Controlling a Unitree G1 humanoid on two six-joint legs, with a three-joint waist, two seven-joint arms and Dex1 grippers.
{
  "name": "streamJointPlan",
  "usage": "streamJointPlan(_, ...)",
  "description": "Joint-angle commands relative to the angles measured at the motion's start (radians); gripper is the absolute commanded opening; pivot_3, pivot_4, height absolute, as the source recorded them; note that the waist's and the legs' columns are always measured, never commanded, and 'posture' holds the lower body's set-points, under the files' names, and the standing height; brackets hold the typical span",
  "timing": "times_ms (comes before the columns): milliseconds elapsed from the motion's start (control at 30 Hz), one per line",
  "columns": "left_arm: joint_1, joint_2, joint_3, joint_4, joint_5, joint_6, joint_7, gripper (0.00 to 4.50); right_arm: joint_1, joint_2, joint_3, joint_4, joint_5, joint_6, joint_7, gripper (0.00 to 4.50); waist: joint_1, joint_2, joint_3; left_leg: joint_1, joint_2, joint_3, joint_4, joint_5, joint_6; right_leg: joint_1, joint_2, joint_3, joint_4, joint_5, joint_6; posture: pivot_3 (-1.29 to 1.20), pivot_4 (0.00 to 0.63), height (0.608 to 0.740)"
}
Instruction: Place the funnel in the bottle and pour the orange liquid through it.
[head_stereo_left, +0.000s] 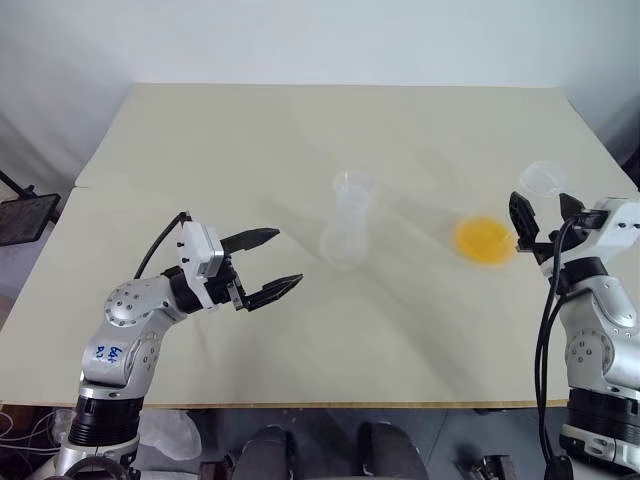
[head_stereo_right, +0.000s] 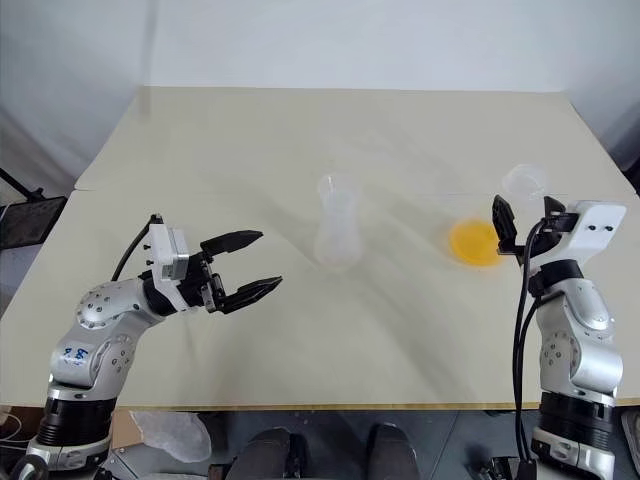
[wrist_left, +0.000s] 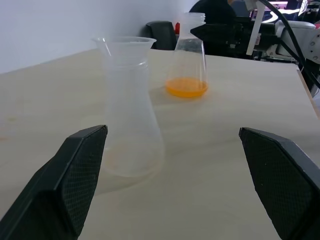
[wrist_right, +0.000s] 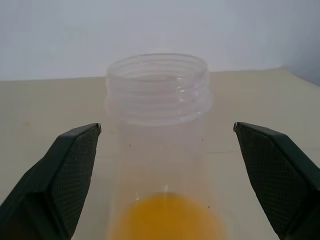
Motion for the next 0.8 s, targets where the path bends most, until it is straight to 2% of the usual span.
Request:
streamJointPlan(33, 0.007, 0.002, 0.017, -0.054, -0.019, -0.010, 0.016, 4.49, -0.050, 0.000, 0.004, 0.017, 0.000, -0.015, 0.016, 4.50, 0.000, 0.000, 0.000, 0.000, 0.000, 0.000, 0.000, 0.000, 0.000, 0.000, 0.000, 0.000, 0.000, 0.000, 0.000, 0.00, 0.150, 0.740)
streamJointPlan(367, 0.013, 0.001, 0.017, -0.070, -0.010, -0.021, 0.038, 4.49, -0.135, 0.017, 0.026, 0.143, -0.037, -0.077, 0.040, 4.50, 0.000, 0.000, 0.000, 0.000, 0.000, 0.000, 0.000, 0.000, 0.000, 0.000, 0.000, 0.000, 0.000, 0.000, 0.000, 0.00, 0.150, 0.740)
streamJointPlan(400, 0.012, 0.001, 0.017, -0.071, -0.009, -0.023, 0.040, 4.50, -0.141, 0.020, 0.026, 0.150, -0.039, -0.088, 0.044, 4.19, -0.001, 0.000, 0.000, 0.000, 0.000, 0.000, 0.000, 0.000, 0.000, 0.000, 0.000, -0.001, 0.000, 0.000, 0.000, 0.00, 0.150, 0.740)
streamJointPlan(467, 0.015, 0.001, 0.019, -0.072, -0.010, -0.025, 0.044, 4.50, -0.152, 0.027, 0.025, 0.159, -0.039, -0.109, 0.051, 3.90, -0.002, 0.000, 0.000, 0.000, 0.000, 0.000, 0.000, 0.000, 0.000, 0.000, 0.000, 0.000, 0.000, 0.000, 0.000, 0.00, 0.150, 0.740)
streamJointPlan(500, 0.018, 0.001, 0.020, -0.074, -0.010, -0.025, 0.045, 4.50, -0.154, 0.029, 0.026, 0.161, -0.041, -0.116, 0.054, 3.45, -0.002, 0.000, 0.000, 0.000, 0.000, 0.000, 0.000, 0.000, 0.000, 0.000, 0.000, -0.001, 0.000, 0.000, 0.000, 0.00, 0.150, 0.740)
streamJointPlan(633, 0.027, 0.001, 0.019, -0.080, -0.009, -0.027, 0.050, 4.50, -0.154, 0.038, 0.027, 0.164, -0.041, -0.138, 0.069, 2.54, -0.002, 0.000, 0.000, 0.000, 0.000, 0.000, 0.000, 0.000, 0.000, 0.000, 0.000, 0.000, 0.000, 0.000, 0.000, 0.00, 0.150, 0.740)
streamJointPlan(800, 0.027, 0.002, 0.017, -0.076, -0.008, -0.030, 0.053, 4.50, -0.171, 0.054, 0.035, 0.150, -0.046, -0.172, 0.085, 2.48, -0.002, 0.001, 0.000, 0.000, 0.001, 0.000, 0.000, 0.000, 0.000, 0.000, 0.000, -0.001, 0.000, 0.000, 0.000, 0.00, 0.150, 0.740)
